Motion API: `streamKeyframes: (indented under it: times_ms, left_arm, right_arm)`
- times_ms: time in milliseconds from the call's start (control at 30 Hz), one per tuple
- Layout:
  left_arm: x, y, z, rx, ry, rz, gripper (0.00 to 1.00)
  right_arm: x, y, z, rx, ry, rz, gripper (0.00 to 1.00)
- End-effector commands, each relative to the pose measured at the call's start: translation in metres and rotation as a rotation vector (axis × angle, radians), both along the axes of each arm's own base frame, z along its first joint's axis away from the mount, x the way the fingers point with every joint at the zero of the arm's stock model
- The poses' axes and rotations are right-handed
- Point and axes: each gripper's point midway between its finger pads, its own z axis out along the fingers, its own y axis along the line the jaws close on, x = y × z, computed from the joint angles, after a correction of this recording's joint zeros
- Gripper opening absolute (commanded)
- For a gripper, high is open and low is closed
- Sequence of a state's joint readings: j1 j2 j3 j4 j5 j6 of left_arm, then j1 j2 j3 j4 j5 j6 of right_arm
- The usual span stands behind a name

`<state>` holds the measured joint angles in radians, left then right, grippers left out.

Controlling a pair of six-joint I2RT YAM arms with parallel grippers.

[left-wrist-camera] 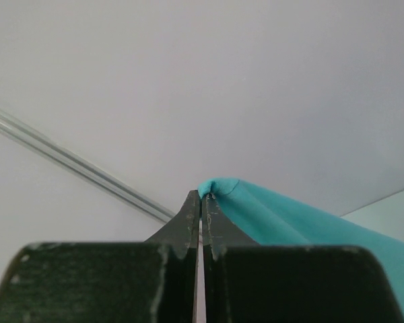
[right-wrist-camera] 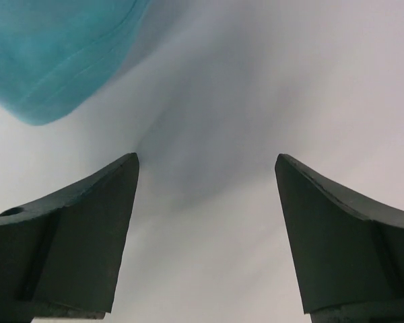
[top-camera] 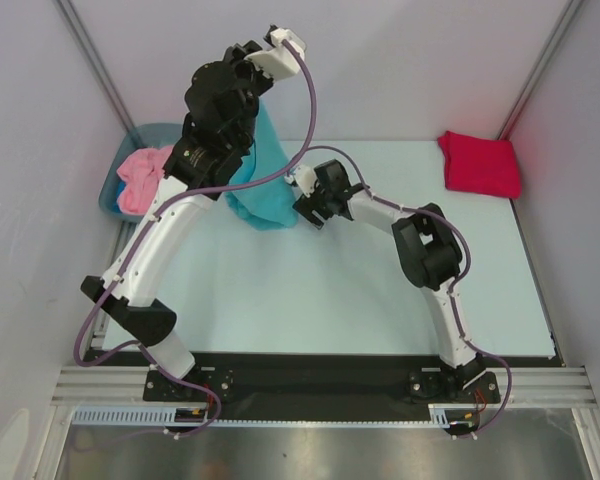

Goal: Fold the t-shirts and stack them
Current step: Flatten the tshirt out

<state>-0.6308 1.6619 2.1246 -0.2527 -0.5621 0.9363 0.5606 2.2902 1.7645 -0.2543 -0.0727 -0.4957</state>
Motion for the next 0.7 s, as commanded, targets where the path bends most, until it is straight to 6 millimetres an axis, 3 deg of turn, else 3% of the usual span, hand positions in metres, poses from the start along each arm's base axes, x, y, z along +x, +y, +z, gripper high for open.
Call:
streamKeyframes:
  times_ms: [0,100,133,200,233,467,567,667]
  left_arm:
    - [-0.026,0.027,0.052,-0.08,-0.14,0.052,0.0]
    - [-0.022,0.026,0.05,-0.079,-0.135,0.057,0.0]
    - [-0.021,0.025,0.048,-0.075,-0.134,0.06,0.0]
    - [-0.016,0.024,0.044,-0.067,-0.125,0.066,0.0]
    - [-0.014,0.024,0.042,-0.06,-0.119,0.074,0.0]
    - [0.001,0.013,0.021,-0.069,-0.074,0.069,0.0]
    - [0.008,0.01,0.014,-0.077,-0.062,0.067,0.0]
    - [0.015,0.007,0.008,-0.087,-0.051,0.063,0.01]
  right_arm:
    - [0.002,0.012,0.042,-0.032,-0.211,0.071,0.87]
    - [-0.005,0.009,0.046,-0.087,-0.274,0.093,0.88]
    - [-0.016,0.008,0.034,-0.11,-0.259,0.111,0.88]
    - [-0.022,0.009,0.041,-0.116,-0.299,0.129,0.89]
    - [-0.032,0.007,0.03,-0.138,-0.287,0.149,0.89]
    - [-0.062,-0.001,0.021,-0.214,-0.31,0.289,0.92]
    - [-0.067,0.005,0.03,-0.219,-0.368,0.331,0.92]
    - [-0.075,0.013,0.024,-0.256,-0.419,0.386,0.92]
